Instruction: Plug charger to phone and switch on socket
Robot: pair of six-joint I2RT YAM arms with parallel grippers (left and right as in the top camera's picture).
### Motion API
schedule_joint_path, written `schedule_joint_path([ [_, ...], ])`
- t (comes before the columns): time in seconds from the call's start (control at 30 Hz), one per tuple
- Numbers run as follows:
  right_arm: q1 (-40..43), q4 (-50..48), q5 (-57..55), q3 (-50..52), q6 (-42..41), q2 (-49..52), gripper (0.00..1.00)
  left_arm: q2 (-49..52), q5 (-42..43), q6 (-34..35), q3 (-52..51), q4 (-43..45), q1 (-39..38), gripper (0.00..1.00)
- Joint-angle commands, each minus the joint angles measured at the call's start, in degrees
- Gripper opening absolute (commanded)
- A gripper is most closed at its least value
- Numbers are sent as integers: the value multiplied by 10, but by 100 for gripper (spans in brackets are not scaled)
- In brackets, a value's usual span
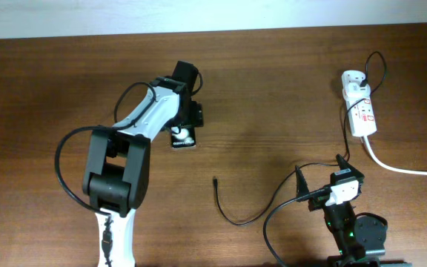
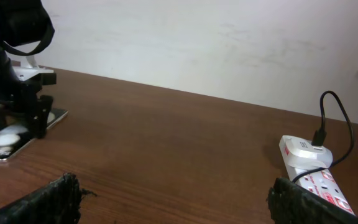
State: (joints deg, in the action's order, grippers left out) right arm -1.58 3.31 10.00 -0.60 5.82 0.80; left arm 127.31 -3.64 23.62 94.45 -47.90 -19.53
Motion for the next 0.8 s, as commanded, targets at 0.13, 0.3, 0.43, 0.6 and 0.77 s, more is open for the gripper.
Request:
schedule_joint_path([
  [0.13,0,3,-1,3,-3,-4,99,57,58,12,-26,15,3,75],
  [0.3,0,3,-1,3,-3,-4,99,57,58,12,-26,24,3,100],
  [0.43,0,3,-1,3,-3,-4,99,57,58,12,-26,25,3,100],
  [0.6,0,3,-1,3,-2,-4,99,58,58,12,-26,29,2,99],
  [0.77,0,3,-1,3,-3,-4,99,58,58,12,-26,29,1,100],
])
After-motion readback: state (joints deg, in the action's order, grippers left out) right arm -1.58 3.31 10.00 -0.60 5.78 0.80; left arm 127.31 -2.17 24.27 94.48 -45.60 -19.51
